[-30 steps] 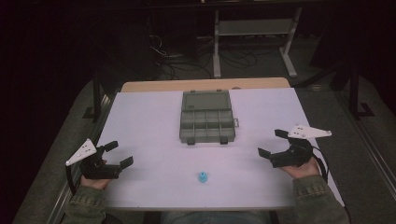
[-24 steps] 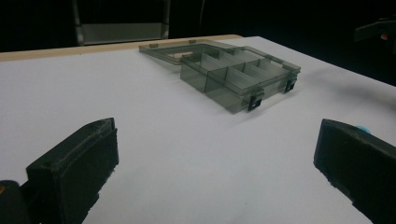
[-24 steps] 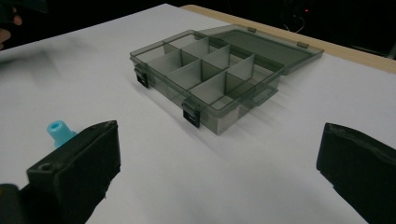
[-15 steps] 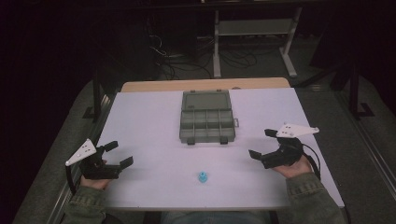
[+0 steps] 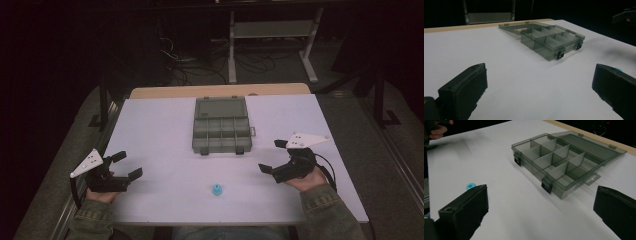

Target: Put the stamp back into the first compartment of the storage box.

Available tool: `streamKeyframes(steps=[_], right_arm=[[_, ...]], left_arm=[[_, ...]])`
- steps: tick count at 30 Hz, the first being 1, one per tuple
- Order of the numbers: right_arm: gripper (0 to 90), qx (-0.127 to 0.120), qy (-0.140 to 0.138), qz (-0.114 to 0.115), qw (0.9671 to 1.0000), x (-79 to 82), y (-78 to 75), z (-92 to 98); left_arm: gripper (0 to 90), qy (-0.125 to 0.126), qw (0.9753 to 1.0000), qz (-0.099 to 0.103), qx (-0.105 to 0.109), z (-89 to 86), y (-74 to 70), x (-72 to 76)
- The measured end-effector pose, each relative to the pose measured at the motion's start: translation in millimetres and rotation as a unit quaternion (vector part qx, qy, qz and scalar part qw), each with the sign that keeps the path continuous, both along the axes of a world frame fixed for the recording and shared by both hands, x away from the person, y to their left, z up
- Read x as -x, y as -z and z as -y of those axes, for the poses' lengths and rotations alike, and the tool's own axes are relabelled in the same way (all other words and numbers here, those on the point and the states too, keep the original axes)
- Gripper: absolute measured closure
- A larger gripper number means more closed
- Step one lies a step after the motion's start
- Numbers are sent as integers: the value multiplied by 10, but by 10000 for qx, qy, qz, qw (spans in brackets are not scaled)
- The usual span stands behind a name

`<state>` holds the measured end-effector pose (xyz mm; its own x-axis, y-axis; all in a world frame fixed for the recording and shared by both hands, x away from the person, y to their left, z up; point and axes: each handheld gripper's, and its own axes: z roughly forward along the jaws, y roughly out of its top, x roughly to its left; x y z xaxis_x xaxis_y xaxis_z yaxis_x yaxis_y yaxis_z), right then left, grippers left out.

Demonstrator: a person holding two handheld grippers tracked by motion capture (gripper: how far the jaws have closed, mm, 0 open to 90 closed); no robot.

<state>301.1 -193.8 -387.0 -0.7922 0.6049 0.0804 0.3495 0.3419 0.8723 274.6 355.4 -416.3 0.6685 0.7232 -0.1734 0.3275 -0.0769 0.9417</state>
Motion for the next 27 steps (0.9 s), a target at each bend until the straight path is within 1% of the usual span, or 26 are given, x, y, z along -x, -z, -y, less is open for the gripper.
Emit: streamKeyframes(steps=[1, 2, 5, 10, 14, 17, 19, 22, 25, 26, 27], right_arm=[[0, 0, 0, 0, 10000, 0, 0, 0], [0, -4, -59, -27, 10000, 7, -6, -31], [0, 2, -116, -19, 9999, 8, -9, -68], [0, 42, -271, -2, 9996, 14, -15, -154], [0, 110, -414, -75, 9991, 20, -12, -236], [0, 161, -509, -74, 9985, 9, -4, -292], [0, 182, -561, -113, 9982, 8, -3, -330], [0, 190, -645, -100, 9977, 3, -4, -390], [0, 239, -719, -131, 9970, -2, 5, -448], [0, 256, -722, -190, 9969, -2, 5, -461], [0, 231, -759, -199, 9966, -10, 14, -482]], left_arm=[[0, 0, 10000, 0, 0, 0, 0, 0], [0, -5, 10000, -4, -6, -3, 1, -1], [0, -21, 10000, -5, 24, 0, 0, 2], [0, -17, 10000, -3, 8, -2, 0, 2], [0, -2, 10000, 0, -12, 0, -1, 0], [0, 6, 10000, -14, -38, 3, -3, -2], [0, 4, 10000, -3, -7, 8, -4, 2], [0, 9, 10000, 12, 17, 12, -6, 4], [0, 28, 10000, 19, -23, 9, -5, 2], [0, 32, 10000, 29, -23, 11, -6, 1], [0, 28, 10000, 25, -13, 13, -6, 1]])
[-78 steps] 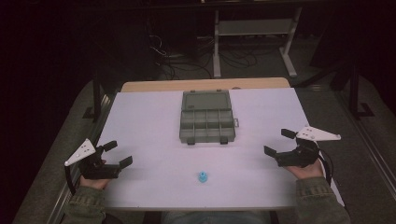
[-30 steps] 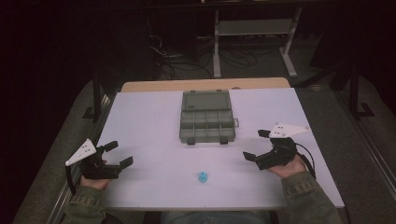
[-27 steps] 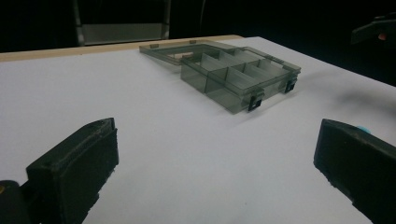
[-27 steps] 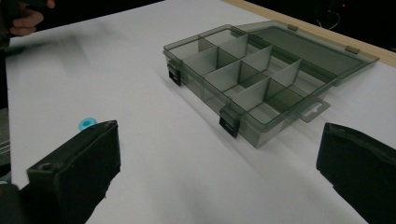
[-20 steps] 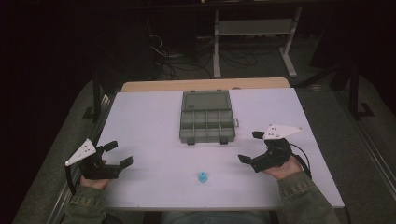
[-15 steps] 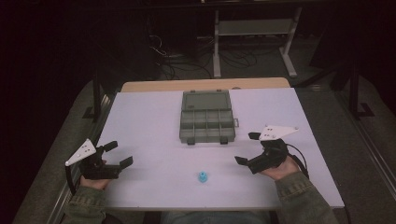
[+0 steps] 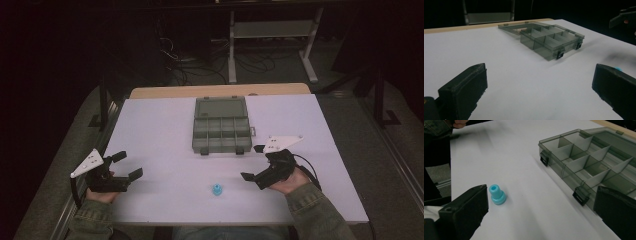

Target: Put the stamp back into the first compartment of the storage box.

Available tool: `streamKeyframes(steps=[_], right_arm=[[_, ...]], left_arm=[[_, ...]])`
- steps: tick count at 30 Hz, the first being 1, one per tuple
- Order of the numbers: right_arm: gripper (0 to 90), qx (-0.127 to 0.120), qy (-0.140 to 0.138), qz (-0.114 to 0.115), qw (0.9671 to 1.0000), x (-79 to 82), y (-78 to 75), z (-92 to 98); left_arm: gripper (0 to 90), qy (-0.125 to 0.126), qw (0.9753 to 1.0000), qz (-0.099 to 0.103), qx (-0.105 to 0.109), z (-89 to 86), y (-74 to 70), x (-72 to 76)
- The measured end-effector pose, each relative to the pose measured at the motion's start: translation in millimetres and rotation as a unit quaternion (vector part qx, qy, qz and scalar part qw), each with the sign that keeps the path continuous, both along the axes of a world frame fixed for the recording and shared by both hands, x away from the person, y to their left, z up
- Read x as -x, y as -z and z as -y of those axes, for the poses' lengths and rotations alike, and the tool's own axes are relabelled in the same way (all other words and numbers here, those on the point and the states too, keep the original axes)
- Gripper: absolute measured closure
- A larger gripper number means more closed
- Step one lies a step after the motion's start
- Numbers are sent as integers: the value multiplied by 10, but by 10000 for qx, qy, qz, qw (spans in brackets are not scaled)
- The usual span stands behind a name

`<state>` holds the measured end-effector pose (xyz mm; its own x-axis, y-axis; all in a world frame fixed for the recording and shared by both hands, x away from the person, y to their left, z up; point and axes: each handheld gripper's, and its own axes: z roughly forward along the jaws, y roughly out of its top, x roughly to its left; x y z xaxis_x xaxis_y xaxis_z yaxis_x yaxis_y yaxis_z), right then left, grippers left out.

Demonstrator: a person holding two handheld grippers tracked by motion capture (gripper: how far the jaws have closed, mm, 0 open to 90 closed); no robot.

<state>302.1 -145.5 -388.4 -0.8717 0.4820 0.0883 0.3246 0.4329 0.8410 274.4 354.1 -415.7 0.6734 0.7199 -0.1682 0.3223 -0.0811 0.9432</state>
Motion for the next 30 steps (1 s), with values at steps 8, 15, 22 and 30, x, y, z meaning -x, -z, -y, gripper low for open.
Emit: streamKeyframes(steps=[8, 15, 22, 30], right_arm=[[0, 72, -187, -61, 9998, 5, 28, -146], [0, 91, -293, -129, 9994, 19, 70, -261], [0, 167, -441, -156, 9988, 29, 95, -386], [0, 260, -573, -278, 9976, 33, 165, -510]], left_arm=[[0, -1, 10000, -15, -4, 4, -2, 3], [0, -3, 10000, -1, 8, 2, -1, 0], [0, -8, 10000, -7, 18, 2, -3, 1], [0, 0, 10000, -13, 27, -1, -5, 3]])
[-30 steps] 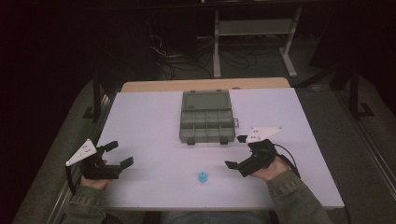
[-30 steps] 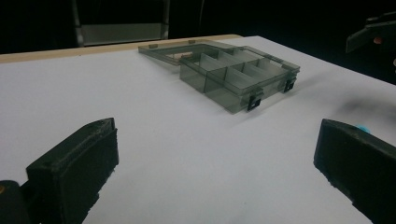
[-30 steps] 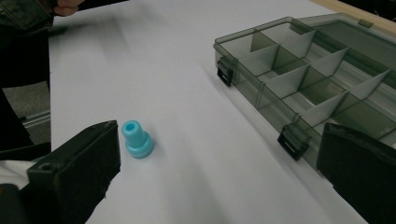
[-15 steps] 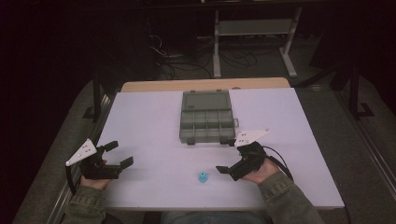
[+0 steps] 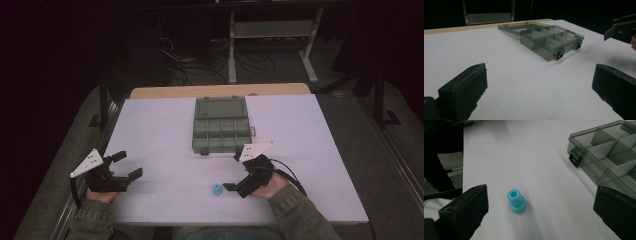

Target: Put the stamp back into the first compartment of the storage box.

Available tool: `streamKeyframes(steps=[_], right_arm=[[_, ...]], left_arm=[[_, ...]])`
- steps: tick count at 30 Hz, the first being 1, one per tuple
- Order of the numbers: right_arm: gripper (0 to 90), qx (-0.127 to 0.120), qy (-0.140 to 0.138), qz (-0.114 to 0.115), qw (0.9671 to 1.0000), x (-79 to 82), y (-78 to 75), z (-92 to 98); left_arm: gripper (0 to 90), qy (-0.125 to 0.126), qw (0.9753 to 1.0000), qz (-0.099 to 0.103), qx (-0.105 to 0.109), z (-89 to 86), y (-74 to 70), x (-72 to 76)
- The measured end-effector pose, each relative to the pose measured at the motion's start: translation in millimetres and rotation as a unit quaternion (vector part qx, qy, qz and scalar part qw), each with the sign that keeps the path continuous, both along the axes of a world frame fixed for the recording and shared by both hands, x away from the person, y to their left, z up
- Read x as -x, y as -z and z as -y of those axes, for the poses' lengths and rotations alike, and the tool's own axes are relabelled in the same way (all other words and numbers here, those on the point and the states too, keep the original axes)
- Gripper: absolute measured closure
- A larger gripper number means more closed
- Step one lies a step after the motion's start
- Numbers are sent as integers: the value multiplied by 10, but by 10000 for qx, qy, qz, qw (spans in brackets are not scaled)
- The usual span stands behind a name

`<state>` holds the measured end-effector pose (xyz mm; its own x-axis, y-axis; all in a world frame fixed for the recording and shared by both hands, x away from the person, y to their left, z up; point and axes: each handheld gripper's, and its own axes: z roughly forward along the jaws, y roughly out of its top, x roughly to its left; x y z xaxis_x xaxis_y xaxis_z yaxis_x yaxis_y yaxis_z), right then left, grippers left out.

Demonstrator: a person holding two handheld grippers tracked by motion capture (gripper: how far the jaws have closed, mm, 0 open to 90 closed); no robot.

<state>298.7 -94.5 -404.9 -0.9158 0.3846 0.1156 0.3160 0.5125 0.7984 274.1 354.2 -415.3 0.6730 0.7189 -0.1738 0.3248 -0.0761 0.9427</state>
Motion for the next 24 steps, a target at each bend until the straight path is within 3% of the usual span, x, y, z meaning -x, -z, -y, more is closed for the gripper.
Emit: streamKeyframes(steps=[24], right_arm=[[0, 246, -396, 64, 9989, -7, 176, -290]], left_arm=[[0, 35, 10000, 5, -48, -4, 13, -14]])
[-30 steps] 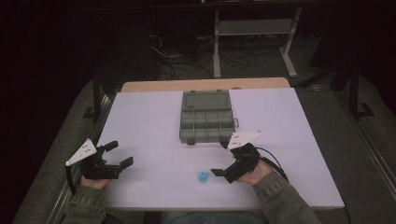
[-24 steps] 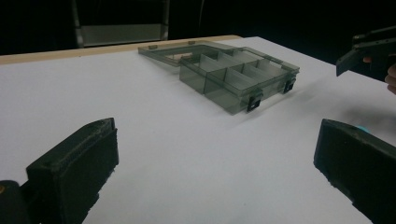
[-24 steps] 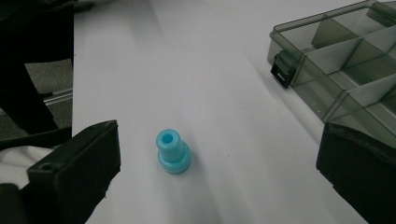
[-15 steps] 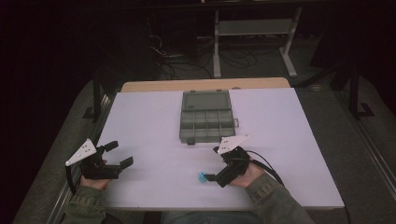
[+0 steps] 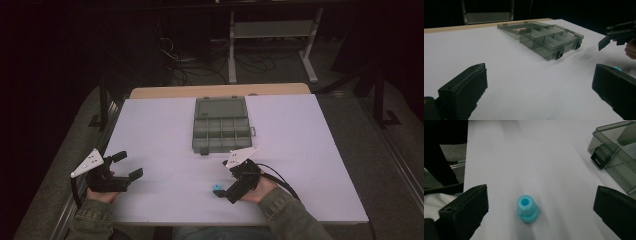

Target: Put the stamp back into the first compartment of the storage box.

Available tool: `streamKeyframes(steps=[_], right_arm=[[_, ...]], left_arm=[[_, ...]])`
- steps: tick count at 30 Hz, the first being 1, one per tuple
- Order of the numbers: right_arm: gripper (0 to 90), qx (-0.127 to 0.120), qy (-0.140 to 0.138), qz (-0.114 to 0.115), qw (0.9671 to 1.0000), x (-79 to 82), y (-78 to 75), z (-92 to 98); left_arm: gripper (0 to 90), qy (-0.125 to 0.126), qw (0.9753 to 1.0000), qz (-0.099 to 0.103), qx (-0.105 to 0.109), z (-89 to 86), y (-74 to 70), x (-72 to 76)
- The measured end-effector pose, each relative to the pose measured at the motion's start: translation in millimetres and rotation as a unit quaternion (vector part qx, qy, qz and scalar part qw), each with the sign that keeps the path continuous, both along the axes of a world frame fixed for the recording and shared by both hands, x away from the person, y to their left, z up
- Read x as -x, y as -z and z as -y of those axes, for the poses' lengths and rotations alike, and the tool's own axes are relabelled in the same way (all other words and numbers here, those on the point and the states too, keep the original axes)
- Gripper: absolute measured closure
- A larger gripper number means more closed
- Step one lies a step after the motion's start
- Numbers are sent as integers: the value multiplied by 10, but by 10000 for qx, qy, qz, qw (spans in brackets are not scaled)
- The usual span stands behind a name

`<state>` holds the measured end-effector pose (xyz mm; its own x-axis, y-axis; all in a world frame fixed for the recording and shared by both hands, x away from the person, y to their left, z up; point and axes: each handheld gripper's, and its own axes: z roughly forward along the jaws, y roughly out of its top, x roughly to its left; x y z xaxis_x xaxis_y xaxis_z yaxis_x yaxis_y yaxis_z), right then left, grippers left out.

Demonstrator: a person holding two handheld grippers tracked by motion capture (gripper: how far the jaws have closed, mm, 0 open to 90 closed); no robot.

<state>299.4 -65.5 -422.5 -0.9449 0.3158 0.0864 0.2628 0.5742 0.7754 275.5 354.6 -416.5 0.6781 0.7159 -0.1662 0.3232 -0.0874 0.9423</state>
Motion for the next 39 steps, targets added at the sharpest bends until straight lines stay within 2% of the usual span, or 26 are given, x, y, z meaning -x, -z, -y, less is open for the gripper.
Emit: streamKeyframes(steps=[5, 7, 14, 17, 18, 19, 21, 22, 25, 28, 29, 33, 38, 39], right_arm=[[0, 62, -25, -20, 10000, -1, 21, -33], [58, 76, -64, -81, 9999, -1, 26, -40], [149, 138, -131, -129, 9997, -9, 40, -54], [231, 217, -207, -159, 9994, -16, 53, -55], [231, 217, -207, -159, 9994, -16, 53, -55], [309, 266, -239, -169, 9992, -13, 64, -63], [331, 265, -255, -177, 9992, -15, 67, -64], [419, 263, -316, -219, 9989, -10, 73, -70], [485, 298, -417, -213, 9985, -7, 78, -79], [510, 318, -434, -265, 9982, 1, 86, -90], [556, 376, -522, -236, 9976, -2, 104, -100], [641, 445, -580, -158, 9972, -6, 120, -116], [711, 475, -477, -151, 9976, -4, 109, -117], [713, 454, -415, -225, 9979, -8, 100, -110]], left_arm=[[0, 3, 10000, -13, 21, 3, 3, -1], [0, 2, 10000, -16, 20, 3, 3, 0], [0, 2, 10000, -24, 22, 5, 4, -1], [0, 7, 10000, -29, 19, 5, 5, -2], [0, 7, 10000, -29, 19, 5, 5, -2], [0, 12, 10000, -28, 20, 5, 6, -2], [0, 16, 10000, -28, 12, 5, 6, -3], [0, 16, 10000, -27, 10, 6, 5, -3], [0, 14, 10000, -29, 8, 5, 5, -3], [0, 18, 10000, -27, 5, 4, 6, -3], [0, 29, 10000, -25, 6, 4, 4, -2], [0, 32, 10000, -33, 0, 7, 5, -3], [0, 45, 10000, -40, 62, 6, 7, -3], [0, 54, 10000, -40, 48, 2, 5, -3]])
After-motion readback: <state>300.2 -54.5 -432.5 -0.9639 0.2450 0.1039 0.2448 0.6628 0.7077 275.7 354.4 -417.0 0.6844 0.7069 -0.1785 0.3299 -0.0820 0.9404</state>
